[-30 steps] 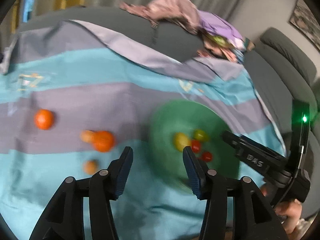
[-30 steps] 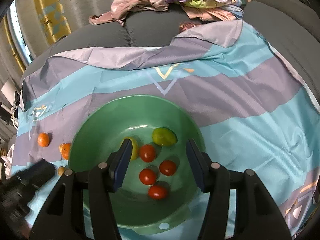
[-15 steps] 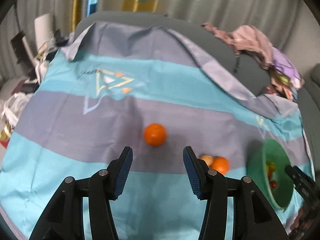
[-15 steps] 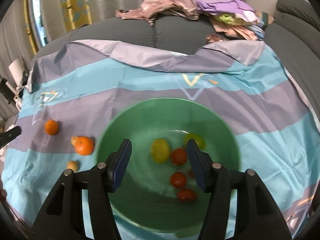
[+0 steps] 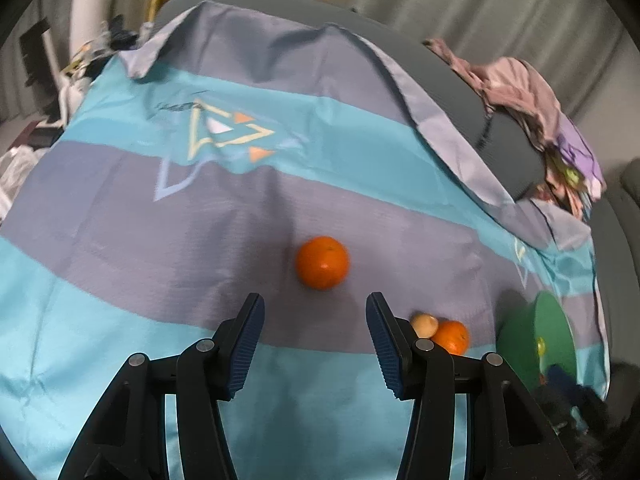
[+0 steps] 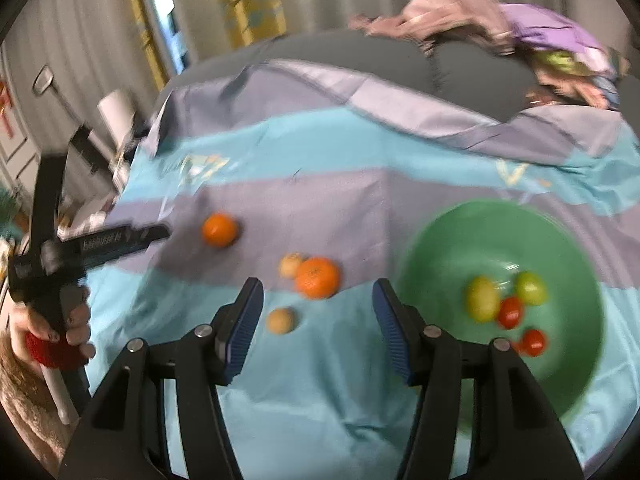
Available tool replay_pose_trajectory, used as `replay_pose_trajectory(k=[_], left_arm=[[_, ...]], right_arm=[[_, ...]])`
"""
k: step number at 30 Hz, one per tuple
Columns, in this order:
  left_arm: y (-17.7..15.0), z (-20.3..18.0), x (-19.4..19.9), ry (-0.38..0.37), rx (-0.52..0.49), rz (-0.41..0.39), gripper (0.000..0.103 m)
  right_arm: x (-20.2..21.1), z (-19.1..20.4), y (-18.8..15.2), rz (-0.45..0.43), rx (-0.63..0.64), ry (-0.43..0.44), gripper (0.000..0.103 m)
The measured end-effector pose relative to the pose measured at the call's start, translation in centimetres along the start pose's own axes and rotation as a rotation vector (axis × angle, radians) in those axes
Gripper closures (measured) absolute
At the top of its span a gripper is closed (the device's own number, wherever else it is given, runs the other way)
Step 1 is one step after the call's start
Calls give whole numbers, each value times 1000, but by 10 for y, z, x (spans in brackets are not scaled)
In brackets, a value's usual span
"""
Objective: Organize fruits
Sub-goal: 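Move both grippers back toward the remaining fruit on the cloth, then grasp the small yellow fruit with the left gripper while the right gripper grasps the tan round fruit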
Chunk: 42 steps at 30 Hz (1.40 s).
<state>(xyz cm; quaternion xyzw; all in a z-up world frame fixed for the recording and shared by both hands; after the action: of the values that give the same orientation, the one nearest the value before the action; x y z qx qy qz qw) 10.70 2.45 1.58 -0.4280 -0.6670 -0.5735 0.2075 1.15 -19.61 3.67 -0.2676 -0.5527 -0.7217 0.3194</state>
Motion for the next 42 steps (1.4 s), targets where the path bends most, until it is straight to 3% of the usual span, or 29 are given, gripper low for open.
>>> replay_pose_trajectory(k=[4,7,11,18,25,32,42], left_arm=[[3,-21,-11,-46,-43,22,51],[4,-42,-26,-110,-94,73,51],[-1,-65,-52,-163,-182,155,54],[-11,-84,-83,-299,-153,264,63],[-16,-87,-94,-332,-142,286,67],[-19,-84,-99,-311,-123,285,70],[-20,-92,-100,-299,-119,228,77]], right_arm=[[-30,17,-16,67,27,-4,54],[-50,18,-25,116,32,-10,62],[-65,16,-29,158,10,12,63],[-81,20,-34,189,22,4,63],[-90,18,-38,201,28,-24,70],[-94,20,-42,205,28,-31,71],[-96,25,-39,190,33,-29,76]])
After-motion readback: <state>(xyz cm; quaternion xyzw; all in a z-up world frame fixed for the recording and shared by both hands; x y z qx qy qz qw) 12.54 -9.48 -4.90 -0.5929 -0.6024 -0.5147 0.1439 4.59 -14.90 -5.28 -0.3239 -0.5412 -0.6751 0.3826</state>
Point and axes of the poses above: each gripper's, at about its wrist camera, not at the fingertips, and x roughly against the way its jaws point, z to its left, y to its top, the point moved 7 cm from there along -x, roughly the way its jaws point, and after that the axes turned 8 degrees about -x, right-handed, at the moved point
